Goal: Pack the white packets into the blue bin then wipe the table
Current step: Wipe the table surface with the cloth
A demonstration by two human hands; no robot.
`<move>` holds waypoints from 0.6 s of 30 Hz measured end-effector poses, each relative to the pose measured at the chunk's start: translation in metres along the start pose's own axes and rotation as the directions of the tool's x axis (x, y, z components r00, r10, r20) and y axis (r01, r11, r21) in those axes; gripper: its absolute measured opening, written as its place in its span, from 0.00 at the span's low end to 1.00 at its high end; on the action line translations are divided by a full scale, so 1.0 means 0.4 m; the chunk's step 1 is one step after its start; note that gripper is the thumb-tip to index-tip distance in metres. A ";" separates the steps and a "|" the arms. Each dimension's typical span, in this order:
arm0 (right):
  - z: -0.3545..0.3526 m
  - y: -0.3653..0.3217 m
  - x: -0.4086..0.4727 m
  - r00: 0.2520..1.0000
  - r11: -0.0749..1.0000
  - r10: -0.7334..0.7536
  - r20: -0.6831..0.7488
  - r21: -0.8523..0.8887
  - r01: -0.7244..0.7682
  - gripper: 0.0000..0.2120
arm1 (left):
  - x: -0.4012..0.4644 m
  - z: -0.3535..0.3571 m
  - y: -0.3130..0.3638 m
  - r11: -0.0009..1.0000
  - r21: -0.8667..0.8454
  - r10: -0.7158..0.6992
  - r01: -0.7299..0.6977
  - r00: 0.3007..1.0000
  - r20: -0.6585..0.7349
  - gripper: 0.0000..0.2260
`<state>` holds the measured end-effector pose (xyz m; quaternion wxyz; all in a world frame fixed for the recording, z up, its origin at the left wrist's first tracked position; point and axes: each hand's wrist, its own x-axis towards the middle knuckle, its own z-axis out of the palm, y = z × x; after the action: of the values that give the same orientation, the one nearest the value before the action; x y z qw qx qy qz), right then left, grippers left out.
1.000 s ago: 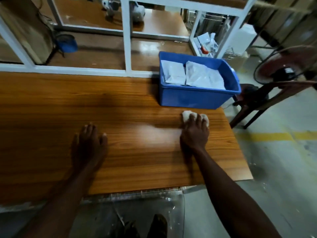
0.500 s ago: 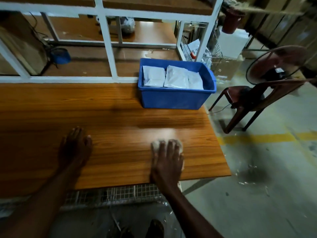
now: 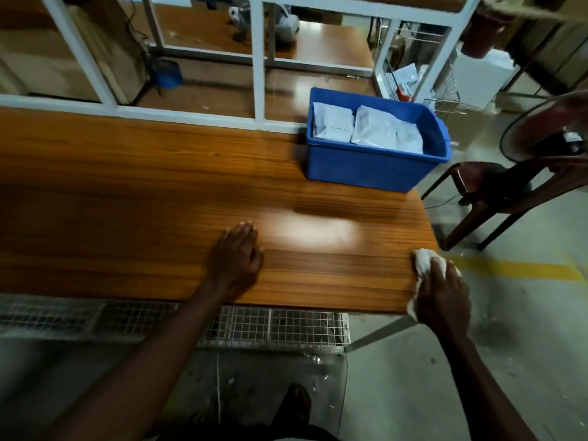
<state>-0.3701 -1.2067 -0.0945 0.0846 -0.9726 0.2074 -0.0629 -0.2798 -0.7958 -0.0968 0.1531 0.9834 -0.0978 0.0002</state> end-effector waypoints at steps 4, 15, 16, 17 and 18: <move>0.018 -0.124 -0.035 0.998 0.998 -0.064 -0.029 -0.026 0.064 0.27 | -0.018 -0.020 -0.064 1.000 -0.007 0.012 -0.011 0.998 0.057 0.30; 0.137 -0.795 -0.304 0.903 0.903 -0.425 0.059 0.090 0.420 0.30 | -0.129 -0.157 -0.498 0.999 0.000 -0.032 0.032 0.999 -0.002 0.29; 0.148 -0.848 -0.321 0.882 0.883 -0.467 0.064 0.093 0.461 0.29 | -0.137 -0.166 -0.545 0.999 0.004 -0.052 0.052 0.999 -0.003 0.30; 0.156 -0.890 -0.336 0.865 0.867 -0.496 0.072 0.091 0.489 0.29 | -0.143 -0.171 -0.583 0.998 0.010 -0.069 0.069 0.998 -0.003 0.30; 0.165 -0.940 -0.353 0.848 0.852 -0.523 0.083 0.090 0.516 0.29 | -0.154 -0.179 -0.628 0.996 0.011 -0.091 0.091 0.996 -0.001 0.30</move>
<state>-0.3402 -0.8010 -0.0996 0.1066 -0.9911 -0.0701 -0.0392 -0.2897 -0.5278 -0.1059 0.1478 0.9876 -0.0529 -0.0062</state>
